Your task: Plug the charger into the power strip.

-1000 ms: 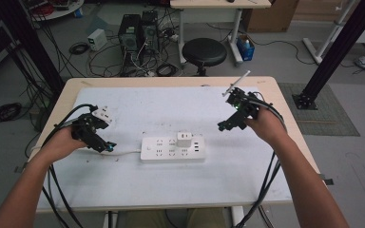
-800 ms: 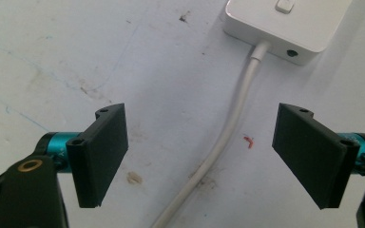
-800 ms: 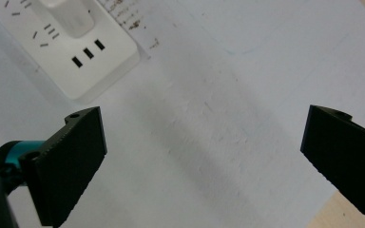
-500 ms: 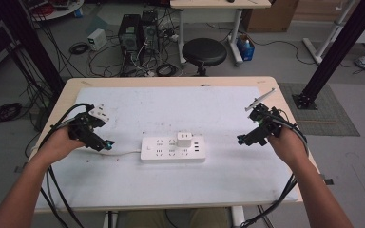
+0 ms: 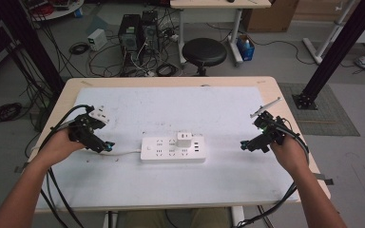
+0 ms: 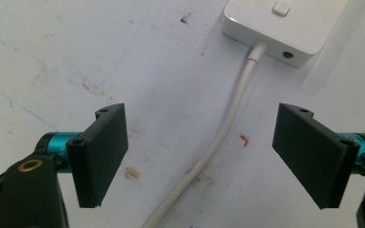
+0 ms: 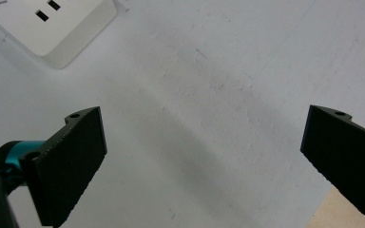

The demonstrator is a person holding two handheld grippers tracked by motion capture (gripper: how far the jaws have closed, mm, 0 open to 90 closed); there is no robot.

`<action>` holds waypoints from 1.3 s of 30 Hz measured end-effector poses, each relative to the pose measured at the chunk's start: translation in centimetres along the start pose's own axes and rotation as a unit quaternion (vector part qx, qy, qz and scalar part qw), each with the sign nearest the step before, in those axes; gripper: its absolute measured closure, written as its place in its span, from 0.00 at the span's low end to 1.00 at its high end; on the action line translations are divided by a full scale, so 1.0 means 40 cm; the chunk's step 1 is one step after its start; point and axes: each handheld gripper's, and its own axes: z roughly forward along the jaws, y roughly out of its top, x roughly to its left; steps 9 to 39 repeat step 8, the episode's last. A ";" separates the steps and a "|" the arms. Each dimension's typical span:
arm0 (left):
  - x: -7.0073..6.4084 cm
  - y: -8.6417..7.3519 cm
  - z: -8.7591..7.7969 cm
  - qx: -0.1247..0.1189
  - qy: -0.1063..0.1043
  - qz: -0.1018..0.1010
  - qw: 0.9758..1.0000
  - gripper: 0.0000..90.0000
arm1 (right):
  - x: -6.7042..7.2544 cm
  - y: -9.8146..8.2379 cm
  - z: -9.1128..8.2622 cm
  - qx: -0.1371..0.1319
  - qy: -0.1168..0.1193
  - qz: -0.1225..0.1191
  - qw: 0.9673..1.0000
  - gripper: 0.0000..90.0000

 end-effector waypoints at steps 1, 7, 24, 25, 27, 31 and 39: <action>0.000 -0.002 0.000 -0.004 0.001 -0.006 1.000 0.21 | 0.000 -0.004 0.001 0.001 -0.001 0.003 1.000 0.01; 0.002 -0.008 0.005 -0.011 0.009 -0.019 1.000 0.21 | 0.004 -0.020 0.017 0.005 0.003 0.008 1.000 0.01; 0.004 -0.009 0.007 -0.009 0.013 -0.020 1.000 0.21 | 0.006 -0.023 0.022 0.005 0.003 0.010 1.000 0.01; 0.004 -0.009 0.007 -0.009 0.013 -0.020 1.000 0.21 | 0.006 -0.023 0.022 0.005 0.003 0.010 1.000 0.01; 0.004 -0.009 0.007 -0.009 0.013 -0.020 1.000 0.21 | 0.006 -0.023 0.022 0.005 0.003 0.010 1.000 0.01; 0.004 -0.009 0.007 -0.009 0.013 -0.020 1.000 0.21 | 0.006 -0.023 0.022 0.005 0.003 0.010 1.000 0.01; 0.004 -0.009 0.007 -0.009 0.013 -0.020 1.000 0.21 | 0.006 -0.023 0.022 0.005 0.003 0.010 1.000 0.01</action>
